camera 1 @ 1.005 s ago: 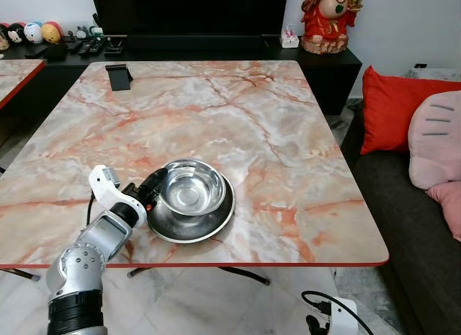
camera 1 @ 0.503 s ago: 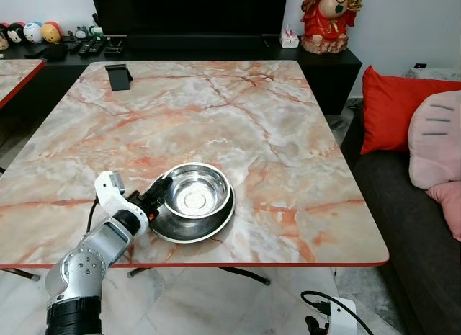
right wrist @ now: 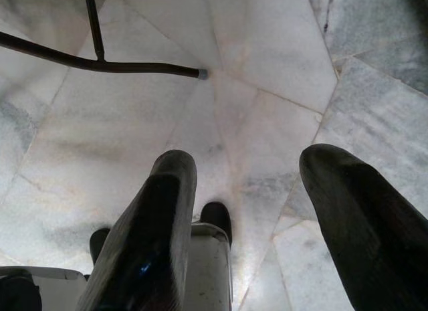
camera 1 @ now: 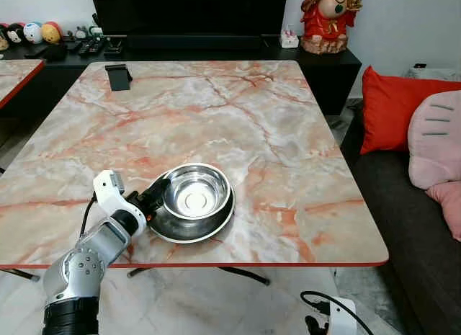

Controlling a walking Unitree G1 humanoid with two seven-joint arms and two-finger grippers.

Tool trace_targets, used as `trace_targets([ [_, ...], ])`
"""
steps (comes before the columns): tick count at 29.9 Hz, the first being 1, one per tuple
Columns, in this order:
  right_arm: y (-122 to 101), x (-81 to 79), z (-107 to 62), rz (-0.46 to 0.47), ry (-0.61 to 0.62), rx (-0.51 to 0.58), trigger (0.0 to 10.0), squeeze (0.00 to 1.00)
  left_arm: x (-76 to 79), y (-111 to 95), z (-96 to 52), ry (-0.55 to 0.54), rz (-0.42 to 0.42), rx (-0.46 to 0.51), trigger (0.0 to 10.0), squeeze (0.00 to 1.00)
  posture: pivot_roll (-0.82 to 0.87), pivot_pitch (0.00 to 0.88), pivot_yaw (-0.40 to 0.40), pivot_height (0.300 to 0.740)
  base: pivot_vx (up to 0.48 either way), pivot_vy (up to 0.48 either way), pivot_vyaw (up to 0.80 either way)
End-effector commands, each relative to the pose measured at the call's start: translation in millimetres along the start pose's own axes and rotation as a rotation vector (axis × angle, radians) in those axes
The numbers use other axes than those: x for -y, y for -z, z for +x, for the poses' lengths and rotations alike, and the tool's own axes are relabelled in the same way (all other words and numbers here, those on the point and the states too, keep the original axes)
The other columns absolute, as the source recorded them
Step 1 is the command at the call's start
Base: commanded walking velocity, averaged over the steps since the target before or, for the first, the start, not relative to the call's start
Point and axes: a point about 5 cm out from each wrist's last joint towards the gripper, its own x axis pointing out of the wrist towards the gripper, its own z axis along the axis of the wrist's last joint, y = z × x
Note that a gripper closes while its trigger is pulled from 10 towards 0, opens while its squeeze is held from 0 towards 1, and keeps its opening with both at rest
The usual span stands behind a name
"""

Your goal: Setting the table

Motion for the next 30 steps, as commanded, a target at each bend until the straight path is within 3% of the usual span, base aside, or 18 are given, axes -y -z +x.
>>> trace_targets([
  [1, 0.6, 2.0, 0.0, 0.010, 0.007, -0.010, 10.0, 0.00, 2.8, -6.3, -0.2, -0.003, 0.028, 0.028, 10.0, 0.47, 0.04, 0.000, -0.019, 0.724, 0.000, 0.000, 0.00],
  [8, 1.0, 1.8, 0.0, 0.008, 0.005, -0.014, 10.0, 0.00, 1.5, -6.7, 0.8, -0.026, 0.058, 0.040, 10.0, 0.47, 0.04, 0.000, -0.019, 0.724, 0.000, 0.000, 0.00],
  [9, 1.0, 1.8, 0.0, 0.008, 0.005, -0.014, 10.0, 0.00, 1.5, -6.7, 0.8, -0.026, 0.058, 0.040, 10.0, 0.42, 0.04, 0.000, -0.019, 0.724, 0.000, 0.000, 0.00],
  [10, 0.9, 1.7, 0.0, 0.009, 0.003, -0.013, 10.0, 0.00, 0.6, -10.4, 1.0, -0.051, 0.113, 0.068, 10.0, 0.03, 0.04, 0.000, -0.020, 0.724, 0.000, 0.000, 0.00],
  [14, 0.9, 1.5, 0.0, 0.010, 0.001, -0.013, 10.0, 0.00, 3.4, -19.4, 1.5, -0.066, 0.181, 0.138, 10.0, 0.00, 0.04, 0.000, -0.020, 0.724, 0.000, 0.000, 0.00],
  [19, 0.8, 1.4, 0.1, 0.010, 0.002, -0.013, 10.0, 0.00, 14.3, -27.4, 2.3, 0.003, 0.173, 0.189, 10.0, 0.00, 0.04, 0.000, -0.022, 0.724, 0.000, 0.000, 0.00],
  [22, 0.6, 1.3, 0.1, 0.010, 0.001, -0.013, 10.0, 0.00, 29.5, -26.9, 3.4, 0.114, 0.205, 0.166, 10.0, 0.00, 0.05, 0.000, -0.022, 0.724, 0.000, 0.000, 0.00],
  [24, 0.6, 1.0, 0.1, 0.010, -0.001, -0.013, 10.0, 0.00, 38.9, -21.1, 2.9, 0.195, 0.183, 0.136, 10.0, 0.00, 0.04, 0.000, -0.020, 0.724, 0.000, 0.000, 0.00],
  [30, 0.7, 1.0, 0.1, 0.012, -0.002, -0.013, 10.0, 0.00, 41.2, -14.3, 2.8, 0.209, 0.204, 0.075, 10.0, 0.00, 0.04, 0.000, -0.020, 0.724, 0.000, 0.000, 0.00],
])
